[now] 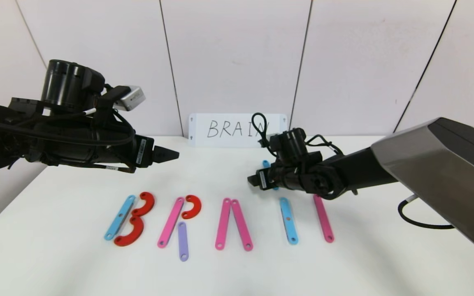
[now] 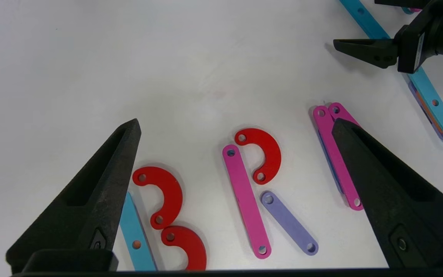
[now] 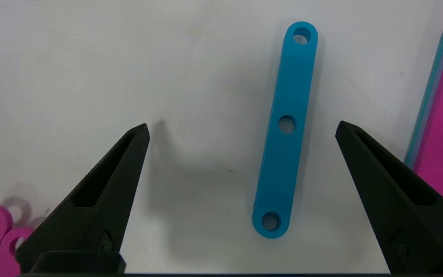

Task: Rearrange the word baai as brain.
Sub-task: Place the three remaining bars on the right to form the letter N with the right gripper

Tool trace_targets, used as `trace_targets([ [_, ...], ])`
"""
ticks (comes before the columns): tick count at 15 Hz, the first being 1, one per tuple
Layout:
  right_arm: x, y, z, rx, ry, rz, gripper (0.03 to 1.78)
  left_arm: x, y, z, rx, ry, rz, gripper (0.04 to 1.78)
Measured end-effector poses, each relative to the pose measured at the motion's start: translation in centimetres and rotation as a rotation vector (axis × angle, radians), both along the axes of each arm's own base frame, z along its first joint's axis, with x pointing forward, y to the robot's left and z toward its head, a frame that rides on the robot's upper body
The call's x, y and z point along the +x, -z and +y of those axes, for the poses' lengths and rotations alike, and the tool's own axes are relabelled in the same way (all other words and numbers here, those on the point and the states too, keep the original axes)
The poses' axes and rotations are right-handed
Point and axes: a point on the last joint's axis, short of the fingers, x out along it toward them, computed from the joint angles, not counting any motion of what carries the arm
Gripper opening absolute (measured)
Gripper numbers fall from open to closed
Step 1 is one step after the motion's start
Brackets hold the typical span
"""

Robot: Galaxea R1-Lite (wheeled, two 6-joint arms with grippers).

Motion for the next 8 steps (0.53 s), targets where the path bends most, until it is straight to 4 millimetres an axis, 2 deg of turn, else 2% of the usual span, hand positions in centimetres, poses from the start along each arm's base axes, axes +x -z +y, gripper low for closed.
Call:
trace_targets([
  [3, 0.50, 0.63, -0.11, -0.004, 0.010, 0.006, 1.34, 0.01, 0.06, 0.00, 0.001, 0.000, 0.003, 1.74],
  [8, 0.63, 1.00, -0.13, -0.004, 0.015, 0.012, 0.47, 0.04, 0.16, -0.07, 0.001, 0.003, 0.006, 1.74],
])
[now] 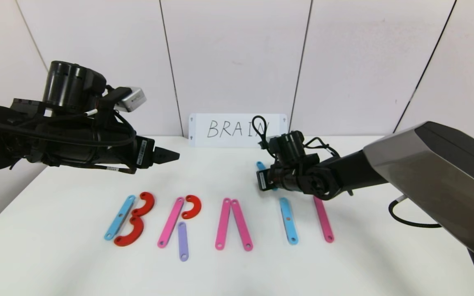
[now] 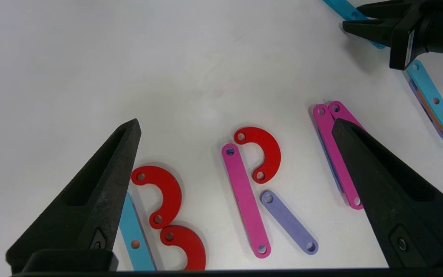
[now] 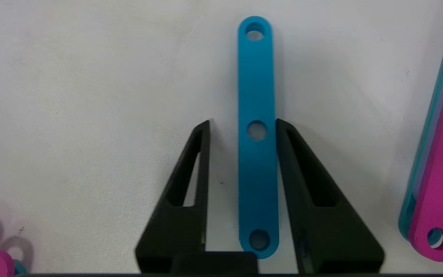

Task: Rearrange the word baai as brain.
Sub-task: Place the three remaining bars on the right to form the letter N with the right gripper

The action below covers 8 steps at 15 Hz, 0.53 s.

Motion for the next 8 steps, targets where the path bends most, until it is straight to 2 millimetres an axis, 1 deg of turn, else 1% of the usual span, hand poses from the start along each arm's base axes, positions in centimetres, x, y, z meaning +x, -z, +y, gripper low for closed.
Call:
trace_targets([
  [1, 0.0, 0.0, 0.0, -0.001, 0.001, 0.001, 0.36, 0.0, 0.0, 0.0, 0.001, 0.000, 0.001, 1.74],
  [2, 0.0, 0.0, -0.1, -0.001, 0.002, 0.002, 0.29, 0.0, 0.1, 0.0, 0.001, 0.000, 0.002, 1.74],
  [6, -0.7, -0.4, -0.7, -0.008, 0.005, 0.013, 0.27, 0.1, 0.1, -0.1, 0.001, 0.000, 0.002, 1.74],
  [8, -1.4, -1.2, -1.5, -0.004, 0.004, 0.012, 0.27, 0.1, 0.1, -0.1, 0.001, 0.001, 0.001, 1.74],
])
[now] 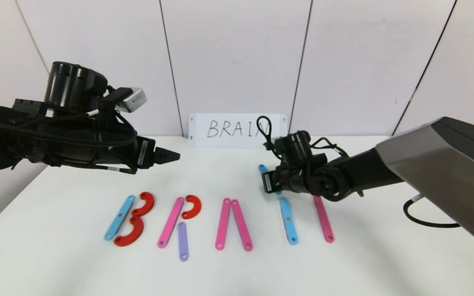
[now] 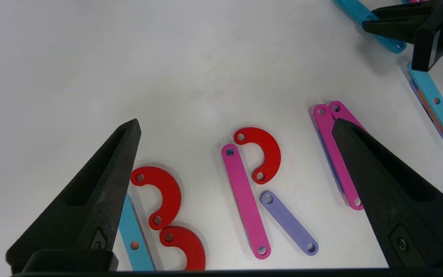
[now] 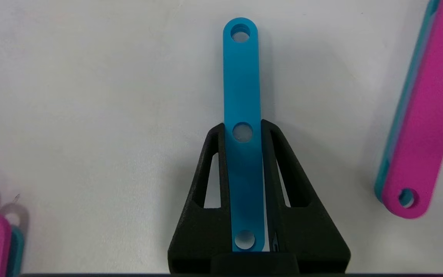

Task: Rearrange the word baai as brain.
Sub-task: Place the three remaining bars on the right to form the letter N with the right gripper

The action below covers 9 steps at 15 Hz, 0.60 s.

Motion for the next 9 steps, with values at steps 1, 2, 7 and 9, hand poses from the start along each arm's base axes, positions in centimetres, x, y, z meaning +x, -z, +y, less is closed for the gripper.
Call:
trace_targets([
  [1, -0.4, -0.7, -0.5, 0.004, 0.002, -0.006, 0.27, 0.0, 0.0, 0.0, 0.000, 0.000, 0.000, 1.74],
  [2, -0.9, -1.4, -1.1, 0.009, 0.003, -0.009, 0.27, 0.0, 0.0, 0.0, 0.000, 0.000, -0.001, 1.74],
  [7, -4.7, -4.5, -5.3, 0.042, -0.018, 0.004, 0.27, -0.1, -0.1, 0.0, -0.001, 0.000, -0.002, 1.74],
  [9, -6.5, -4.6, -7.2, 0.035, -0.020, 0.030, 0.27, -0.1, -0.1, 0.0, -0.001, 0.001, -0.002, 1.74],
])
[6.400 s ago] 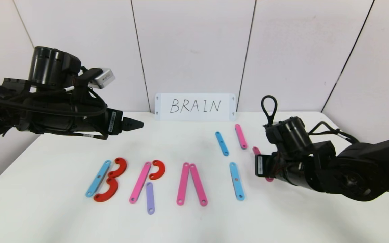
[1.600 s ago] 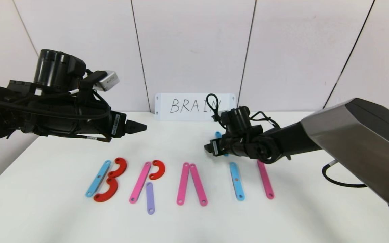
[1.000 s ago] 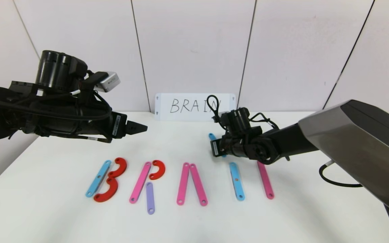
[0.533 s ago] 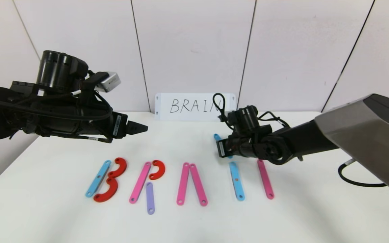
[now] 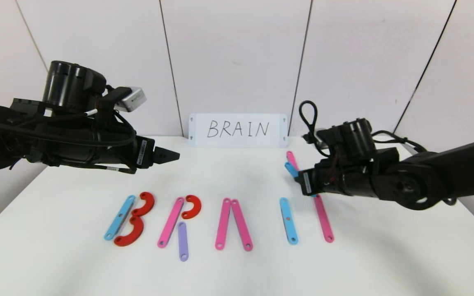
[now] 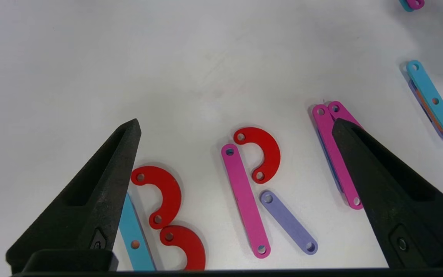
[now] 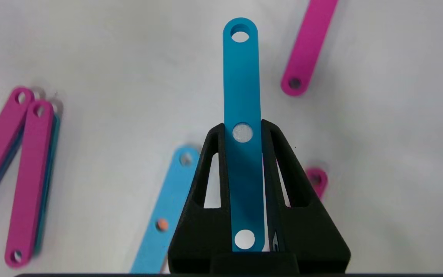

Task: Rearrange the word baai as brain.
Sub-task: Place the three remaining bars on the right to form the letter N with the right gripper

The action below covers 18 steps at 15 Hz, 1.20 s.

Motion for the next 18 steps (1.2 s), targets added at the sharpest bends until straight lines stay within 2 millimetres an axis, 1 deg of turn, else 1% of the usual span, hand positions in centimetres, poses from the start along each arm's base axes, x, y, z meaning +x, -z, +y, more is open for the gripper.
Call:
trace_targets([
  [2, -1.6, 0.4, -1.6, 0.002, 0.004, 0.007, 0.27, 0.0, 0.0, 0.0, 0.000, 0.001, 0.001, 1.74],
  [4, -2.8, 1.1, -3.2, -0.002, 0.015, -0.016, 0.27, 0.0, 0.0, 0.0, 0.000, 0.000, 0.000, 1.74],
  [6, -3.4, 1.6, -4.6, -0.002, 0.038, -0.038, 0.27, -0.1, -0.1, 0.0, -0.001, 0.001, -0.001, 1.74],
  [10, -4.3, 2.6, -6.6, 0.016, 0.048, 0.012, 0.27, -0.2, -0.1, 0.0, -0.001, 0.002, -0.002, 1.74],
  [13, -4.8, 3.3, -7.4, 0.008, 0.047, 0.043, 0.27, -0.1, -0.1, 0.0, -0.001, 0.001, -0.001, 1.74],
  [18, -5.3, 4.2, -7.6, 0.002, 0.031, 0.080, 0.27, -0.1, 0.0, 0.0, 0.000, 0.002, 0.001, 1.74],
])
